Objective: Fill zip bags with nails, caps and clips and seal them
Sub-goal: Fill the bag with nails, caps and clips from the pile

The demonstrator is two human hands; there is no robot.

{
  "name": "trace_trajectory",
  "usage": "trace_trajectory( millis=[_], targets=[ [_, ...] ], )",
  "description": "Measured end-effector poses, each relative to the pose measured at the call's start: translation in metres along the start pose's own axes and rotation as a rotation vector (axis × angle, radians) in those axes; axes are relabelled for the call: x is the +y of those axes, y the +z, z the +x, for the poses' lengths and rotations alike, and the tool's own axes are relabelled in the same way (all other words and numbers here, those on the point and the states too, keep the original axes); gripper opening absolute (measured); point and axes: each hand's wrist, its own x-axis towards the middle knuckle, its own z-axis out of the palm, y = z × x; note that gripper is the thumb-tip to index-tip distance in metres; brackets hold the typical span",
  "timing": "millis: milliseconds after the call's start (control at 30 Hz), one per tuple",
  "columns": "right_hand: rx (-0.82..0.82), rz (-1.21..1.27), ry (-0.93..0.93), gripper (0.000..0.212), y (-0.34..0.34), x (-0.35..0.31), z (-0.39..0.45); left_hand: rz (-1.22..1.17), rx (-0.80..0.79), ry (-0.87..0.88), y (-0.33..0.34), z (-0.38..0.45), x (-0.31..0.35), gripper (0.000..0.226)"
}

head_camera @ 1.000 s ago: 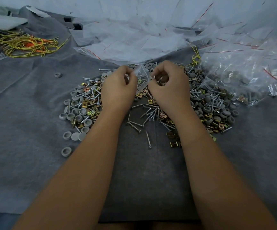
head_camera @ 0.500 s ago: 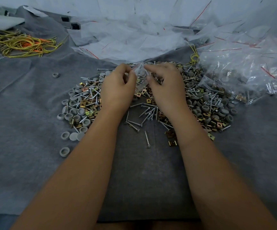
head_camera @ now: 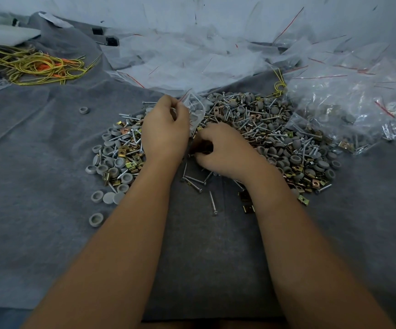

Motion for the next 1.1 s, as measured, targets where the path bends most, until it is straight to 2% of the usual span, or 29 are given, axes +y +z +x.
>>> trace_trajectory(
  millis=[100,233,400,633,833,933,1100],
  targets=[
    [0.01,0.044,0.013,0.006,-0.0011,0.0016,0.0004,-0.006,0.0,-0.008,0.0005,-0.0003,0.0001,0.016],
    [0.054,-0.072,-0.035,0.011,0.0011,0.0006,-0.0005,-0.01,-0.004,-0.003,0.0004,0.0002,-0.0006,0.017],
    [0.233,-0.022,-0.117,0.013,0.0009,-0.0022,-0.0033,-0.027,0.003,-0.02,0.001,0.0012,-0.0009,0.017],
    [0.498,0.192,0.033,0.013,-0.0006,0.0034,0.0001,0.015,-0.024,0.002,0.0007,0.0012,-0.0001,0.015],
    [0.742,0.376,0.077,0.006,-0.0049,0.0008,-0.002,0.101,-0.157,0.132,0.0007,-0.004,0.0041,0.018],
    [0.698,0.33,0.091,0.009,-0.0041,0.002,-0.0017,0.097,-0.189,0.166,0.0012,-0.0056,0.005,0.02],
    [0.476,0.191,0.043,0.019,0.0012,0.0014,0.0007,0.068,-0.175,0.171,0.0016,-0.005,0.0044,0.018]
  ],
)
